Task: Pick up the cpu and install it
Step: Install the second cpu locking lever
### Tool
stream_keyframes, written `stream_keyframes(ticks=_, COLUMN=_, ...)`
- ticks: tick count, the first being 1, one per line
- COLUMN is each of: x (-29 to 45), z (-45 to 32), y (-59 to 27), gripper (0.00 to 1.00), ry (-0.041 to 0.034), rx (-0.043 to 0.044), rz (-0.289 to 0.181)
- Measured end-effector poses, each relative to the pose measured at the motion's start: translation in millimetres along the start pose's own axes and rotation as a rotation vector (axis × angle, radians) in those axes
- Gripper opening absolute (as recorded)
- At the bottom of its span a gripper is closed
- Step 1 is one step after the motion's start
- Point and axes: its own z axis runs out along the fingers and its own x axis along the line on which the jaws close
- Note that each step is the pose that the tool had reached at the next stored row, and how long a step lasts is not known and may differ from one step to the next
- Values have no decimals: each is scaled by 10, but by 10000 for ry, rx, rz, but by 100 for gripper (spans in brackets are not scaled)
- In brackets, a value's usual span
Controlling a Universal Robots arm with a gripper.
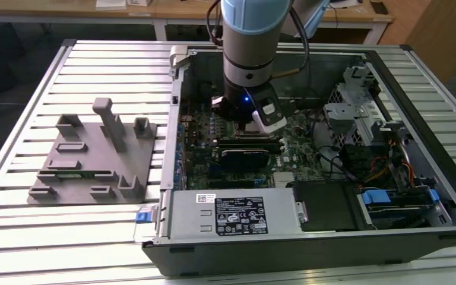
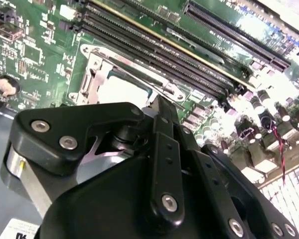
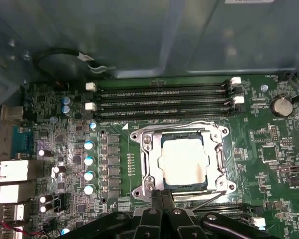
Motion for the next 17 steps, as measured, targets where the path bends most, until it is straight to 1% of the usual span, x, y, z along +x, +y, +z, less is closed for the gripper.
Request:
stream_keyframes(ticks=7, x=-7, z=-45, y=24, gripper=11, ry=1, rx=-12, rz=-1)
stream_keyframes(ticks=10, x=-7, z=-71, y=44, gripper=11, ry=3, rx=-32, rz=1)
stream_keyframes(ticks=17, x=-8, z=-167, y=98, gripper=11, ry=3, rx=-42, rz=2)
